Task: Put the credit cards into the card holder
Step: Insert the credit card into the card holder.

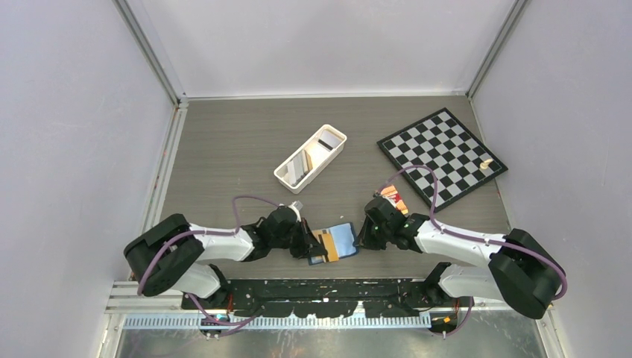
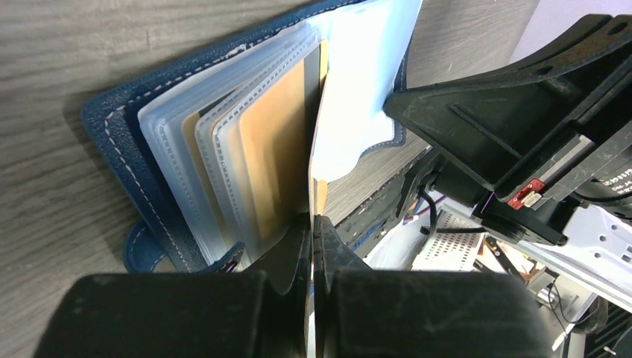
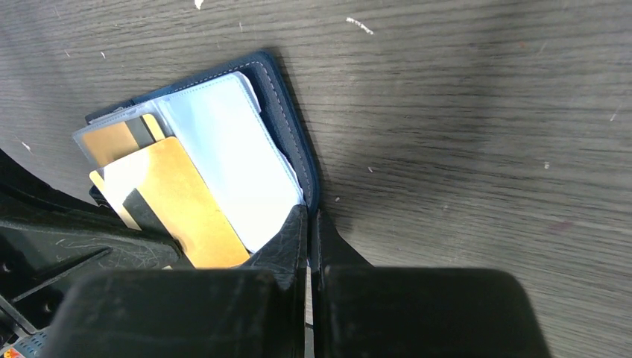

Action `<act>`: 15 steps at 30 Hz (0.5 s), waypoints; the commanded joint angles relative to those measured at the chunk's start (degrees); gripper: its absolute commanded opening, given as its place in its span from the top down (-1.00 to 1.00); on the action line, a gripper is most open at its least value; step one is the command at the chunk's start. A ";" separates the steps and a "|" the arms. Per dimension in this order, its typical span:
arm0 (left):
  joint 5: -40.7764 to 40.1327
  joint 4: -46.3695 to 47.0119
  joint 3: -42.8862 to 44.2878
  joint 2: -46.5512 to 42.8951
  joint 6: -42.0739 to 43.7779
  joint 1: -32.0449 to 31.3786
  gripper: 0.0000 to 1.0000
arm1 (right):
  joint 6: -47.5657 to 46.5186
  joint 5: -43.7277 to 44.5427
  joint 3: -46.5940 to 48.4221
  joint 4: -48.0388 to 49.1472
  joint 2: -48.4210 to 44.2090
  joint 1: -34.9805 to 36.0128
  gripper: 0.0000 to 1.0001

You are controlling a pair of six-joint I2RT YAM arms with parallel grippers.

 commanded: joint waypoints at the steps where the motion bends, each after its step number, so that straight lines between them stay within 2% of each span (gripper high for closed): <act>1: 0.73 3.02 0.27 2.07 2.16 1.44 1.00 | -0.91 3.96 0.34 -2.63 1.43 0.27 0.99; 15: 3.13 1.15 0.72 5.16 6.34 4.52 1.00 | -0.91 3.97 0.37 -2.82 1.72 0.39 0.99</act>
